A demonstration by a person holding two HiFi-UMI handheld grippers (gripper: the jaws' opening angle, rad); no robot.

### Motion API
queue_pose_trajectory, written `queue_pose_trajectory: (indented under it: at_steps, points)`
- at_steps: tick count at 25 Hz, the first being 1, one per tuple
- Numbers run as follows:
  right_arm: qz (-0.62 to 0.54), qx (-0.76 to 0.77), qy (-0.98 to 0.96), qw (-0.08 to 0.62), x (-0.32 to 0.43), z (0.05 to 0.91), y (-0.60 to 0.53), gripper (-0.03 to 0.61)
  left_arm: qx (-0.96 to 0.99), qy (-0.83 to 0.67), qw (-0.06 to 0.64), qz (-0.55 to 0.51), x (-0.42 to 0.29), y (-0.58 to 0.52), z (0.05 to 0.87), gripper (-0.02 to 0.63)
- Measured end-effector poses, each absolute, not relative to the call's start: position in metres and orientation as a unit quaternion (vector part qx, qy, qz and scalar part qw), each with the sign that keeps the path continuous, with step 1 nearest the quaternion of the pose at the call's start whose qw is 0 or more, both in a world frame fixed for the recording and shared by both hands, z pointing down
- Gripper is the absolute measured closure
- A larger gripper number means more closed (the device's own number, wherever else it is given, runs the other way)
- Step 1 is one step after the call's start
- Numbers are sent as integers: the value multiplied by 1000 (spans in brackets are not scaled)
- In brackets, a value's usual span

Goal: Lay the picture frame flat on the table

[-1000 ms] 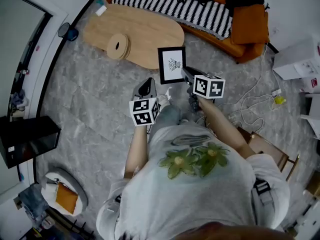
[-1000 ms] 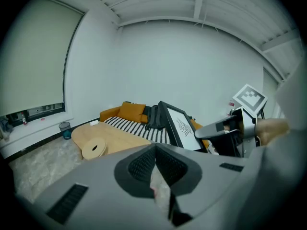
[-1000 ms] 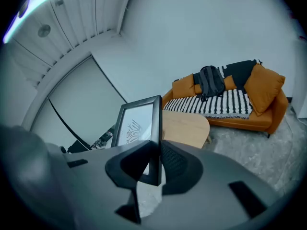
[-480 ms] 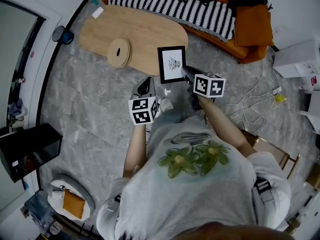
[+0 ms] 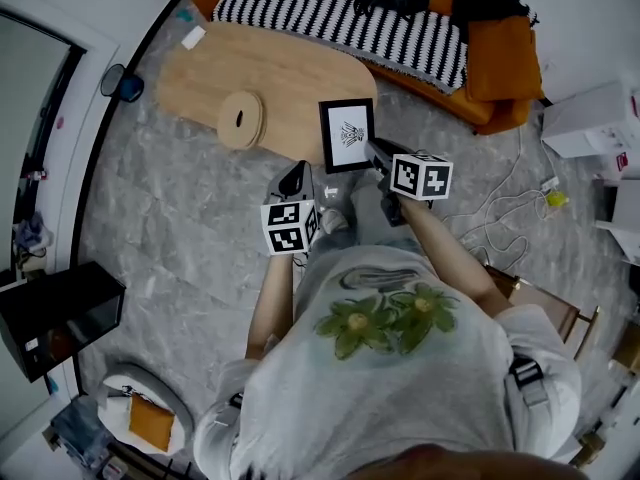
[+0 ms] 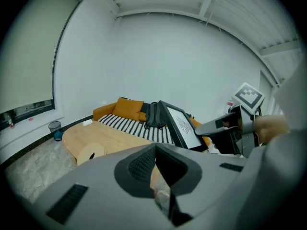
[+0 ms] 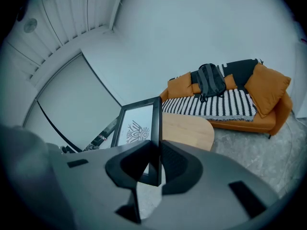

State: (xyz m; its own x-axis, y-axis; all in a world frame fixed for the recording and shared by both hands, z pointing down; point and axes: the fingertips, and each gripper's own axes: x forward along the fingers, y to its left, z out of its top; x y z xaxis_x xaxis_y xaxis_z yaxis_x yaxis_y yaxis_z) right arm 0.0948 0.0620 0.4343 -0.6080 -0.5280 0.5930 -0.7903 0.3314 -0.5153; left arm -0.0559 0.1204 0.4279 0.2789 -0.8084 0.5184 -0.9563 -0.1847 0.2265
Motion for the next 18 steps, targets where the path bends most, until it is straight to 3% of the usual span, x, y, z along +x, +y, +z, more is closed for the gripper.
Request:
queue_pose_trajectory:
  at_steps: [18]
  points:
    - [406, 406, -801, 170, 86, 442, 7, 503, 748, -588, 278, 132, -64, 72, 433, 598]
